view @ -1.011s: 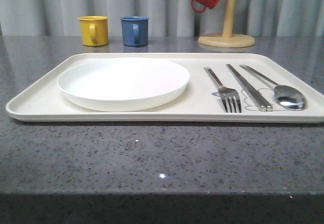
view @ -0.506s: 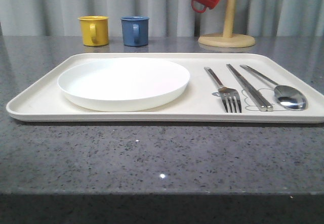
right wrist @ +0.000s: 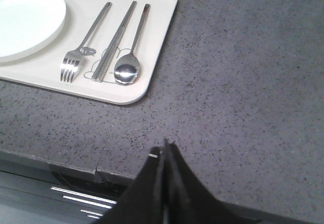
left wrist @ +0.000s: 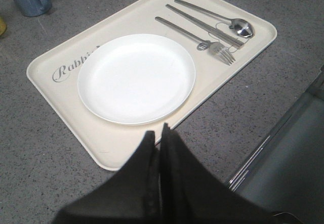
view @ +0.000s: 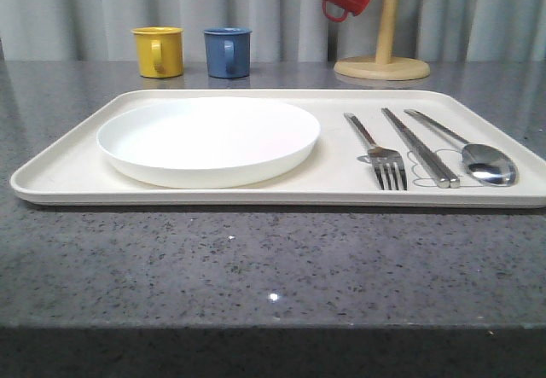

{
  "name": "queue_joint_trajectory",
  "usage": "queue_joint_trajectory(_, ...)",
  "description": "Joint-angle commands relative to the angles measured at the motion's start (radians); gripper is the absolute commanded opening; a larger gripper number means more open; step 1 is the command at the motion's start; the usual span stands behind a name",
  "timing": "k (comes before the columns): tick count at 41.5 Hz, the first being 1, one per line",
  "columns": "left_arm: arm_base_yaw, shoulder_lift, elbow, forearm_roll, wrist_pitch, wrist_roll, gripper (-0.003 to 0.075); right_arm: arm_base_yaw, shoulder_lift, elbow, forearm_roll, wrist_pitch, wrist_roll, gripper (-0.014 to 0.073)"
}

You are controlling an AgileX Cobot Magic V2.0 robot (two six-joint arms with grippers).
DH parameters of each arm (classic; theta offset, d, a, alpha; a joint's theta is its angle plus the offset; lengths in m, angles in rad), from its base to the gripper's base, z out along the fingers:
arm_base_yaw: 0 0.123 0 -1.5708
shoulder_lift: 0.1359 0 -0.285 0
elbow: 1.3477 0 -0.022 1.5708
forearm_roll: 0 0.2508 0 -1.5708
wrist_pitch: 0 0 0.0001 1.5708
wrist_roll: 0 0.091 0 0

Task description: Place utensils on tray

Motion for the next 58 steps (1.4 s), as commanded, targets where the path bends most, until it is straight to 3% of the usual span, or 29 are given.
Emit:
queue_joint_trajectory(1, 0.000, 0.000, -0.028, -0.004, -0.077, -0.009, -0.0020, -0.003, 0.012, -0.020, 0.005, -0.077, 0.002, -0.0068)
queue_joint_trajectory(15, -0.004, -0.016, -0.018, -0.005, -0.093, -0.009, -0.0020, -0.003, 0.012, -0.020, 0.005, -0.077, 0.002, -0.0068)
queue_joint_trajectory(21, 0.085, -0.099, 0.059, -0.015, -0.169, -0.009, -0.0020, -0.003, 0.012, -0.020, 0.003, -0.074, 0.002, -0.0068)
queue_joint_trajectory(27, 0.261, -0.224, 0.232, -0.002, -0.367, -0.009, -0.0020, -0.003, 0.012, -0.020, 0.004, -0.074, 0.002, -0.0068)
queue_joint_trajectory(32, 0.412, -0.409, 0.512, -0.002, -0.595, -0.009, -0.0020, -0.003, 0.012, -0.020, 0.004, -0.074, 0.002, -0.0068)
queue_joint_trajectory(41, 0.542, -0.630, 0.850, -0.069, -0.864, -0.009, -0.0020, -0.003, 0.012, -0.020, 0.004, -0.074, 0.002, -0.0068)
queue_joint_trajectory(46, 0.568, -0.664, 0.925, -0.070, -0.921, -0.009, -0.0020, -0.003, 0.012, -0.020, 0.004, -0.074, 0.002, -0.0068)
queue_joint_trajectory(58, 0.578, -0.664, 0.928, -0.070, -0.919, -0.009, -0.0020, -0.003, 0.012, -0.020, 0.004, -0.074, 0.002, -0.0068)
